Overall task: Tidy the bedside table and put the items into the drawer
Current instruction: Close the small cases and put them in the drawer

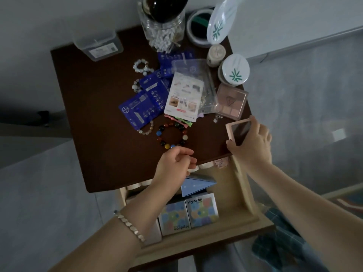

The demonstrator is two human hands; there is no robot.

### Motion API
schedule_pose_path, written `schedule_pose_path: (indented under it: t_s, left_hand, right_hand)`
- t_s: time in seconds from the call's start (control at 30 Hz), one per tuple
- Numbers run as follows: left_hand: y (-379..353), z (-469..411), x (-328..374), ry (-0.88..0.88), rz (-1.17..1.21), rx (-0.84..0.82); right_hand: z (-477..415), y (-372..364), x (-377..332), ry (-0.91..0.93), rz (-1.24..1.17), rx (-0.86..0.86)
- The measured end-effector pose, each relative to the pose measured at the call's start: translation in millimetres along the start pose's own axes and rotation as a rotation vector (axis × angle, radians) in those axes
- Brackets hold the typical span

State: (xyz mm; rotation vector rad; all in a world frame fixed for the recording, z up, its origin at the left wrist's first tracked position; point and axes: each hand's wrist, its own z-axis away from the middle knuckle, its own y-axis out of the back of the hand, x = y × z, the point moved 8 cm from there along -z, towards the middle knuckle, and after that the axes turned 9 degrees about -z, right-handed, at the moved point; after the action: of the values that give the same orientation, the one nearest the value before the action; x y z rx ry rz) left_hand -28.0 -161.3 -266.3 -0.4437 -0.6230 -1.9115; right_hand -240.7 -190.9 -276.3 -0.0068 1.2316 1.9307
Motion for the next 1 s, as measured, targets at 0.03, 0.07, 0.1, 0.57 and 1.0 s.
schedule_pose_path:
  t_s: [0.03, 0.07, 0.1, 0.57, 1.0]
  left_hand:
    - [-3.4, -0.8, 4.5, -0.008, -0.003, -0.005]
    - [-7.8, -1.5, 8.9, -0.013, -0.001, -0.012]
    - [-9.8, -1.5, 11.9, -0.013, 0.015, -0.024]
    - [-40.4, 18.7, 42.1, -0.066, 0.527, -0.477]
    - [-14.8, 28.2, 43.0, -0.301, 0.324, -0.463]
  right_hand:
    - [0.8, 0.2, 1.3, 0.016, -0.046, 0.018]
    - [1.6, 2.3, 3.8, 0.018, -0.129, 0.032]
    - [5.2, 4.5, 3.3, 0.014, -0.256, 0.036]
    - [72.4, -0.2, -33.8, 0.173, -0.953, -0.524]
    - [84.6, -4.4, -44.1, 0.4, -0.695, -0.526]
